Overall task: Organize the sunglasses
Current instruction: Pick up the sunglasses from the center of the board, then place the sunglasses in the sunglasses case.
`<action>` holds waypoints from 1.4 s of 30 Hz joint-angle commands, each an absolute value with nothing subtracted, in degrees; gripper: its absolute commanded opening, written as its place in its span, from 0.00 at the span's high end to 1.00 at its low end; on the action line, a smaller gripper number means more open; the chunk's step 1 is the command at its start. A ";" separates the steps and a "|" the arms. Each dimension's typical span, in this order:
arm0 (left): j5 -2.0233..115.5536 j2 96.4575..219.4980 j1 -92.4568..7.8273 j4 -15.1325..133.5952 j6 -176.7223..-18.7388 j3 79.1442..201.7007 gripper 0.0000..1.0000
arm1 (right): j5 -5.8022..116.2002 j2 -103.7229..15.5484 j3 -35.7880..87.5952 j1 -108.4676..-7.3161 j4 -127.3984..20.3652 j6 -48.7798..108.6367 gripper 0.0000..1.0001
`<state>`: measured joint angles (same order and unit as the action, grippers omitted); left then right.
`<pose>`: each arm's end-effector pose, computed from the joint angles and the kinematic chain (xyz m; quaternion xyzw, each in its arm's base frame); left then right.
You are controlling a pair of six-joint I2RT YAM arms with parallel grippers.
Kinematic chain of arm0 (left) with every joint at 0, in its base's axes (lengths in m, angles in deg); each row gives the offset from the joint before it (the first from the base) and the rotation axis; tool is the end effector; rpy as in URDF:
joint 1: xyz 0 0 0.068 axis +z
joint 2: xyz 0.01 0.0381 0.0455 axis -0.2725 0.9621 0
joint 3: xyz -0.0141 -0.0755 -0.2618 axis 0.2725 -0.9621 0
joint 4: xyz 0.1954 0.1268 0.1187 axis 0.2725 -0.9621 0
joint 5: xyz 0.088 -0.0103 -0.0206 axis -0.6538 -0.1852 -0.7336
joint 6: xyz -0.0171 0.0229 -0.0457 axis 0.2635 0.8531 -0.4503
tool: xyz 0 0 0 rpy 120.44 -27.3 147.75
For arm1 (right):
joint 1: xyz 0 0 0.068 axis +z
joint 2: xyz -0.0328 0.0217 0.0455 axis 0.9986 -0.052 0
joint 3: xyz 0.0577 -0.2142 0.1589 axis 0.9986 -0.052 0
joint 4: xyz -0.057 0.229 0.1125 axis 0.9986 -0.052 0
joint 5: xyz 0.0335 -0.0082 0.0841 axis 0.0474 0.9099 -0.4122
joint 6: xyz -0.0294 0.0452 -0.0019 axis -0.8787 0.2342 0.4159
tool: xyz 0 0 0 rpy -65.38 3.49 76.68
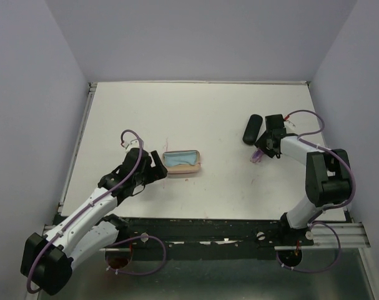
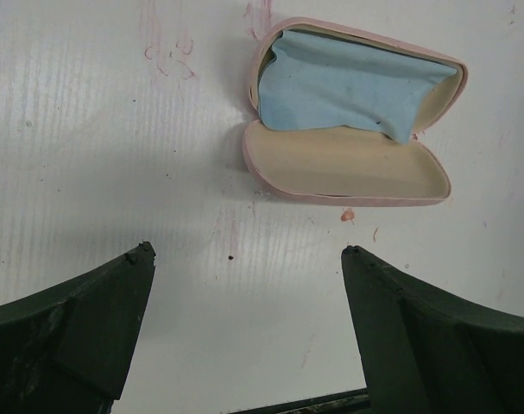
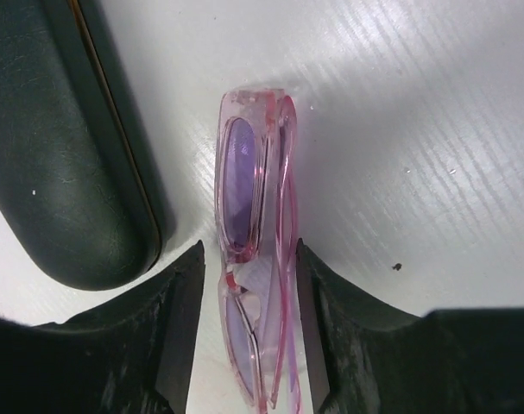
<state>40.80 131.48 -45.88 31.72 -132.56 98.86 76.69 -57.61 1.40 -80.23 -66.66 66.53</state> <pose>0.1556 -0.0845 0.2170 -0.1565 0.9044 -0.1941 0.3462 0.3178 0.0293 0.1604 0.3315 0.8934 0.0141 0.3028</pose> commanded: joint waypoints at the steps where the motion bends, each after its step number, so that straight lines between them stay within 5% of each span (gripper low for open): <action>1: 42.44 132.14 -45.61 33.48 -133.00 99.28 0.02 | 75.40 -58.46 -0.07 -80.34 -66.28 66.27 0.49; 10: 43.49 132.23 -45.70 34.54 -133.35 98.84 0.02 | 78.31 -53.11 -3.06 -80.34 -65.93 65.92 0.73; 22: 47.35 131.53 -45.70 35.59 -133.08 97.26 0.01 | 67.26 -37.55 -6.84 -79.64 -58.21 54.08 0.77; 26: 52.18 131.00 -45.61 37.87 -132.82 95.07 0.01 | 58.81 -33.76 -5.45 -72.45 -51.36 41.34 0.77; 36: 58.16 129.60 -45.61 41.82 -135.45 88.48 0.01 | 32.01 -51.58 15.64 -55.39 -56.77 8.02 0.77; 42: 60.02 132.48 -45.70 50.00 -138.09 86.10 0.01 | 30.84 -63.98 26.80 -49.94 -66.44 0.18 0.77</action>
